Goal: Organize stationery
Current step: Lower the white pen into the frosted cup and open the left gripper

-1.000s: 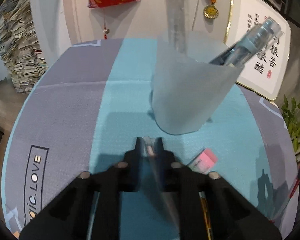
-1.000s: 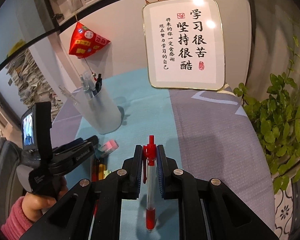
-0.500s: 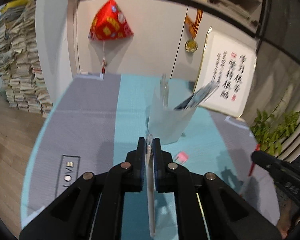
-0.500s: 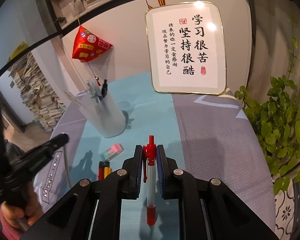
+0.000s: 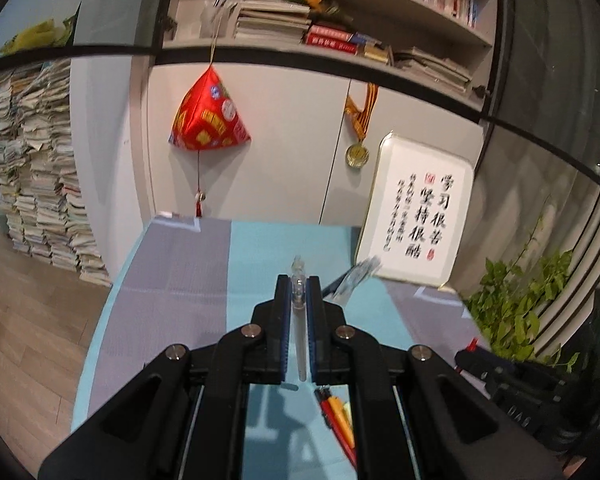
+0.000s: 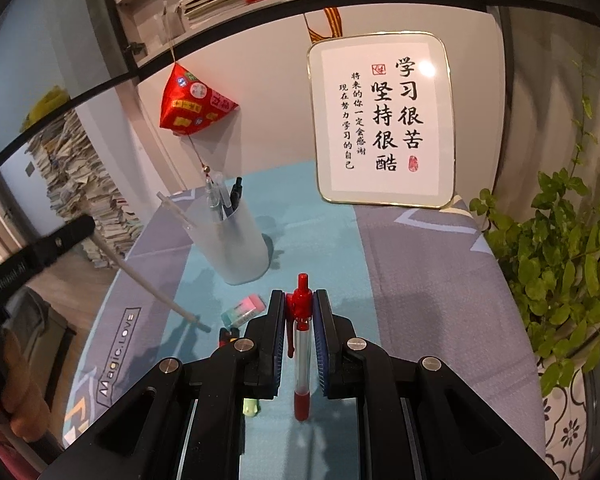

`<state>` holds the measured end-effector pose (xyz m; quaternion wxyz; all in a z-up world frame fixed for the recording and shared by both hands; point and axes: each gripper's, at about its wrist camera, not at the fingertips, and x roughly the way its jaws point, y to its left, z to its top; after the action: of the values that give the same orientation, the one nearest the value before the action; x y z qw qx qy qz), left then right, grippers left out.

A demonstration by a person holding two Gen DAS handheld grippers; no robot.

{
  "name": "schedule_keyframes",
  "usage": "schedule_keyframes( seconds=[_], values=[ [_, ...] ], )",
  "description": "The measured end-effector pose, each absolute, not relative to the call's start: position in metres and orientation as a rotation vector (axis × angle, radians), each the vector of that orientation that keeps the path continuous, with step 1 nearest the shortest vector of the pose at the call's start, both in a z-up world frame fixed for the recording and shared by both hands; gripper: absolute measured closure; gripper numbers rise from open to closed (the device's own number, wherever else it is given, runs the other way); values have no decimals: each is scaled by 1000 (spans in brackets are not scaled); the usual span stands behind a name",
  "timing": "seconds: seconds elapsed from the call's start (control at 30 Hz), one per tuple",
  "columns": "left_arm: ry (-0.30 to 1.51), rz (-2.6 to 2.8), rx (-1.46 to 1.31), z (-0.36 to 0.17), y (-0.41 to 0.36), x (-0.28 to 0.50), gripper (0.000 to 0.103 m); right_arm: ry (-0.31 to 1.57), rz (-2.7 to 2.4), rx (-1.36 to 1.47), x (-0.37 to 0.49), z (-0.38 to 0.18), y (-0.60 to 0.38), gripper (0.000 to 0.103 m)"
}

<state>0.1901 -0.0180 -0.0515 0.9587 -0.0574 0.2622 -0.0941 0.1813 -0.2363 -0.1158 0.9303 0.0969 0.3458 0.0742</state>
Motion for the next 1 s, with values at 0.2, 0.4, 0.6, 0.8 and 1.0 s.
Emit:
schedule_keyframes(
  seconds=[0.2,0.4,0.6,0.8,1.0],
  values=[
    [426,-196,-101,-14,-28,199,98,691,145,200,180,-109,-240,88],
    [382,-164,-85,-3,-36,222,97,672,134,202,177,-103,-245,88],
    [393,-127,-34,-16,-48,246,97,645,113,198,173,-93,-252,89],
    [460,-109,-24,-41,-48,262,97,640,105,198,173,-90,-253,89],
    [528,-114,-53,-58,-43,271,97,637,114,195,172,-89,-248,89]
  ],
)
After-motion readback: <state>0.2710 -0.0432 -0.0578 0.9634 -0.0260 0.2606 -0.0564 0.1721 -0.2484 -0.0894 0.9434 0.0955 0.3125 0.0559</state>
